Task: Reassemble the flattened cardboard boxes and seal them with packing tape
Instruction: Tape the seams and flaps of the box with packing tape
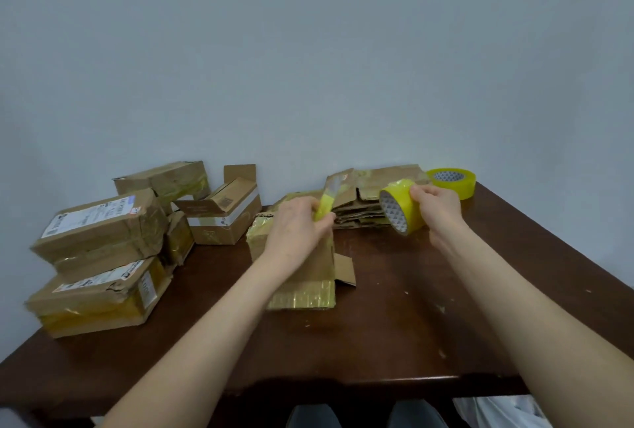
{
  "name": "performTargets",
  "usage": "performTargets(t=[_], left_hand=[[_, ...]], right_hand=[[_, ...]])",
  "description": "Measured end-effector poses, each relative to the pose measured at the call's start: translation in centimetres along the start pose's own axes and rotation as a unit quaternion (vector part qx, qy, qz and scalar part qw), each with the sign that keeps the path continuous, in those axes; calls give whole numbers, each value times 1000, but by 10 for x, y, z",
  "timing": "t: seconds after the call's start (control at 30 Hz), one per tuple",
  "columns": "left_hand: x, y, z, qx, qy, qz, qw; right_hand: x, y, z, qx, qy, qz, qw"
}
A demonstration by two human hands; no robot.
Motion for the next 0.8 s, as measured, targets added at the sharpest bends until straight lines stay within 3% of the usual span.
performTargets(t=[0.13,0.27,0.47,0.53,0.63,0.7,0.8], left_hand=[[-14,-74,-45,113,39,-114,986],[-33,-148,-45,190,-49,-272,942],[-57,-186,-6,230,-164,-321,904],[-50,-184,-8,233,-163,-298,911],[-19,-154,-38,104,5,-162,981],[6,-115,-63,-56,106,-83,989],[37,-73,-74,-238,48,-104,964]], right_hand=[[-11,-2,31,-28,-54,-13,998],[-28,-22,74,-51,-108,-76,990],[-28,-55,105,-61,-164,-94,980],[-28,-62,109,-61,-205,-94,972],[-28,-71,118,-82,-263,-96,957],[-28,-76,127,-116,-284,-96,947],[-31,-79,143,-172,-316,-106,927]])
Point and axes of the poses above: each hand's wrist, its own x-axis towards the middle knuckle, its own z-axis out of the palm, y = z × x, the point moved 1 cm from there along x, towards the middle knuckle
